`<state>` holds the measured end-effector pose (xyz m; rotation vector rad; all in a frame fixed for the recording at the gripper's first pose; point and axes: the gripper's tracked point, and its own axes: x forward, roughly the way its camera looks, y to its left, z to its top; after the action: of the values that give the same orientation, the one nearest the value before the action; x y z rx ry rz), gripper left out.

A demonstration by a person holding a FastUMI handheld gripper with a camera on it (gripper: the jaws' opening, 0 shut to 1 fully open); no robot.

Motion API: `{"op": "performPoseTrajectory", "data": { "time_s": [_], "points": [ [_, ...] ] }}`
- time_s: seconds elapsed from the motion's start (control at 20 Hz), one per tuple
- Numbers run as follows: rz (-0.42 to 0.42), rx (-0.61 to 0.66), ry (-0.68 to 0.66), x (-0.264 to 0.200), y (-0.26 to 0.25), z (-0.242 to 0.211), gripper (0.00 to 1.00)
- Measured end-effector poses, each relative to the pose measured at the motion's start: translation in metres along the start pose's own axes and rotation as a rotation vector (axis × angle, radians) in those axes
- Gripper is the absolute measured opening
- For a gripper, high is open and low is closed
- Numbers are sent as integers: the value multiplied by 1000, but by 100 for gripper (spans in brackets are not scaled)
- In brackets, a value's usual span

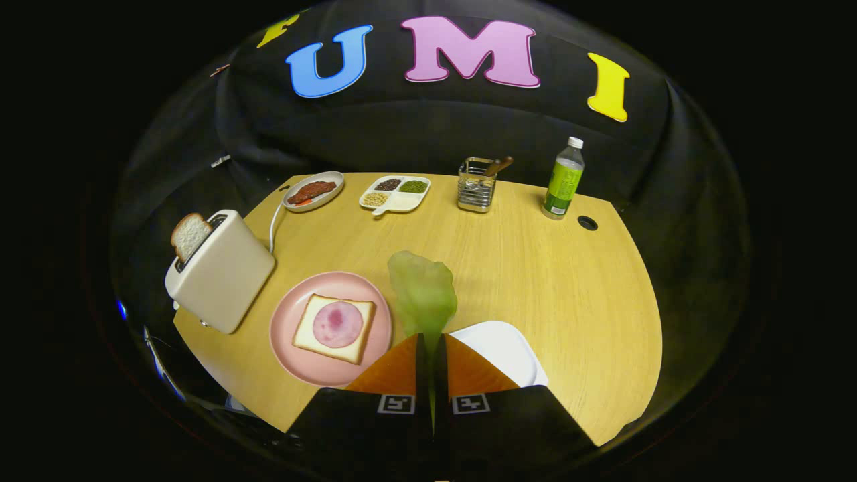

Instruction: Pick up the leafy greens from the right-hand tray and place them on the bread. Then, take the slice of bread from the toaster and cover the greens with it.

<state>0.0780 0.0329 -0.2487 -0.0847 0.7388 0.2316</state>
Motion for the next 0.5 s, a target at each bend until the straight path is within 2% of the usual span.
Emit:
{"op": "performPoseTrajectory", "data": {
  "time_s": [0.5],
  "points": [
    [105, -100, 51, 29, 86, -1, 6]
  ]
}}
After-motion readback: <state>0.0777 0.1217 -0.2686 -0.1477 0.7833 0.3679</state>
